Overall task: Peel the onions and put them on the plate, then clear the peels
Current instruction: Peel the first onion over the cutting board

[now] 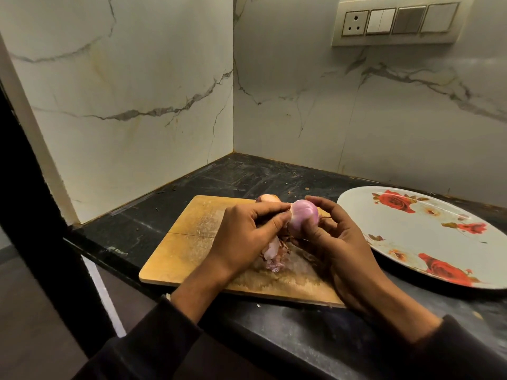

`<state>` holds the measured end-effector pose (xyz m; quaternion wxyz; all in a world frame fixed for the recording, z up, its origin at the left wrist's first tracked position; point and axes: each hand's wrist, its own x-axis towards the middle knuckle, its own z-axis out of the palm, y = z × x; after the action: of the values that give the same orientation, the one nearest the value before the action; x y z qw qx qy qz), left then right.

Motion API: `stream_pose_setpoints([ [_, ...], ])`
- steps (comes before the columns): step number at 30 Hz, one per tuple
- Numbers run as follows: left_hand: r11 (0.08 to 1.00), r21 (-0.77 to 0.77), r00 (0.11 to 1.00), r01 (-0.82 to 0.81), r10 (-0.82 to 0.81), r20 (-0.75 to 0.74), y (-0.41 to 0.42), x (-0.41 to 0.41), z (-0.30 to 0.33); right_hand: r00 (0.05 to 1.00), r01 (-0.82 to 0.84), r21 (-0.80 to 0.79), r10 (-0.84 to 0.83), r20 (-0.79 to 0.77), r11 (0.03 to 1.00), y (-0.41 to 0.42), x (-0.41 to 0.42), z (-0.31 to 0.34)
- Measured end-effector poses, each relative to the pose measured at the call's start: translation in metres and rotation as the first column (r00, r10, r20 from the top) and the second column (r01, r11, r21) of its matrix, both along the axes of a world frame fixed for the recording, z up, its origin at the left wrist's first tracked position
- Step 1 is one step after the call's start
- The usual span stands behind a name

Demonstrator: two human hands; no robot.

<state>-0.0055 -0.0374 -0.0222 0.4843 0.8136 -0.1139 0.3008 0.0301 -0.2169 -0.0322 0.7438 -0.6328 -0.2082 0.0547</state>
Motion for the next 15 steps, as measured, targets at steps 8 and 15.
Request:
stream_pose_setpoints([
  [8,0.999,0.034,1.000,-0.010,0.009,0.015,0.0001,-0.0009,0.0006,0.996,0.042,-0.066,-0.037,0.078,0.997,-0.0005,-0.0032,0.0004],
  [15,0.998,-0.066,0.999,0.010,-0.008,0.040,0.0011,-0.0001,-0.0008,0.999,0.006,-0.038,-0.005,0.032,0.999,-0.0006,0.0009,-0.0013],
])
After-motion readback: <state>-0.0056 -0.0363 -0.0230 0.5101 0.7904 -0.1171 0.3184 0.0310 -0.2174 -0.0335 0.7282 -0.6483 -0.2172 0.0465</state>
